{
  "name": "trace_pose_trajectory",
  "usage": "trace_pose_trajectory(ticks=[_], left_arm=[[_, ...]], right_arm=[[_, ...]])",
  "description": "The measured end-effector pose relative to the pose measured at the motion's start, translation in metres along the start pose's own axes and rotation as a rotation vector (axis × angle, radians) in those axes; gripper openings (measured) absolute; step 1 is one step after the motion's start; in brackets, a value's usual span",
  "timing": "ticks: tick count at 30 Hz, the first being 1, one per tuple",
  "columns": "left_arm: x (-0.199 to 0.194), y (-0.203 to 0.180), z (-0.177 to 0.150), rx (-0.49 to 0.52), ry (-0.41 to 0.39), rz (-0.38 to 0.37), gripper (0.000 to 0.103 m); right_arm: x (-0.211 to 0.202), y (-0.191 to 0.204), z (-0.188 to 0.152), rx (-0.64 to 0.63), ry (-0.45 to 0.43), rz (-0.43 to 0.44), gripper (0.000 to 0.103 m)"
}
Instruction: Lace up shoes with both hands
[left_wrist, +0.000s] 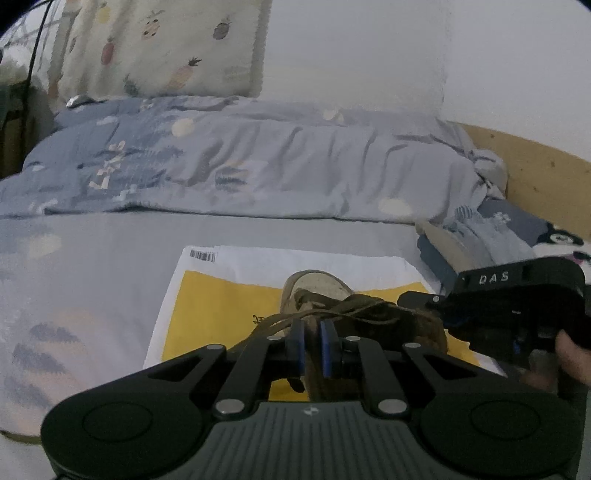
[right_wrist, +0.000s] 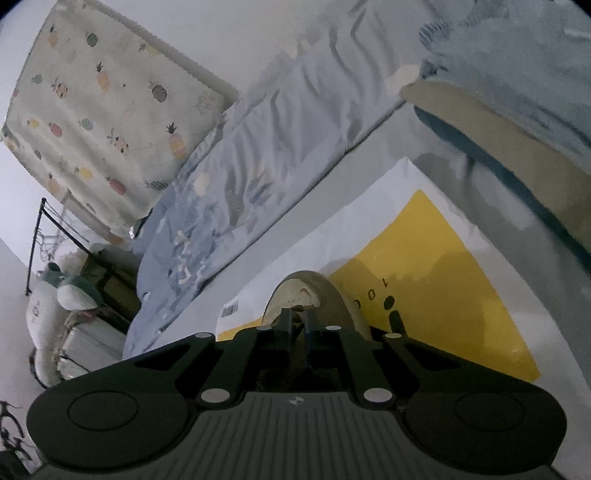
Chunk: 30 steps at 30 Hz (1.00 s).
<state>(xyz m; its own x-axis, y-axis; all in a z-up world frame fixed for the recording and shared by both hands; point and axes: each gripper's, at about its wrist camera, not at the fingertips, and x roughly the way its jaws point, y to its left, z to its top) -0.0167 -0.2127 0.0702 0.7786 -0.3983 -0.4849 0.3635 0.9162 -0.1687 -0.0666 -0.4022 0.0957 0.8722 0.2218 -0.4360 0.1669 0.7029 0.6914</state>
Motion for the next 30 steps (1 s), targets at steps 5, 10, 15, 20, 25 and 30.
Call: trace_pose_trajectory(ticks=[5, 10, 15, 20, 25, 30], left_arm=[[-0.001, 0.004, -0.001, -0.023, -0.005, -0.006, 0.008], [-0.002, 0.004, -0.002, -0.034, -0.009, -0.004, 0.008], [-0.002, 0.002, -0.003, -0.041, -0.015, 0.002, 0.008], [-0.002, 0.003, -0.003, -0.052, -0.019, 0.003, 0.008], [-0.003, 0.003, -0.005, -0.057, -0.026, 0.007, 0.008], [-0.003, 0.002, -0.005, -0.057, -0.029, 0.014, 0.008]], right_arm=[[-0.004, 0.007, -0.004, -0.036, -0.026, -0.02, 0.001], [-0.007, 0.011, -0.006, -0.073, -0.046, -0.034, 0.0], [-0.009, 0.009, -0.004, -0.079, -0.06, -0.046, 0.0], [-0.014, 0.003, -0.001, -0.072, -0.078, -0.075, 0.0], [-0.02, -0.004, 0.006, -0.075, -0.097, -0.103, 0.0], [-0.028, -0.014, 0.014, -0.077, -0.13, -0.15, 0.0]])
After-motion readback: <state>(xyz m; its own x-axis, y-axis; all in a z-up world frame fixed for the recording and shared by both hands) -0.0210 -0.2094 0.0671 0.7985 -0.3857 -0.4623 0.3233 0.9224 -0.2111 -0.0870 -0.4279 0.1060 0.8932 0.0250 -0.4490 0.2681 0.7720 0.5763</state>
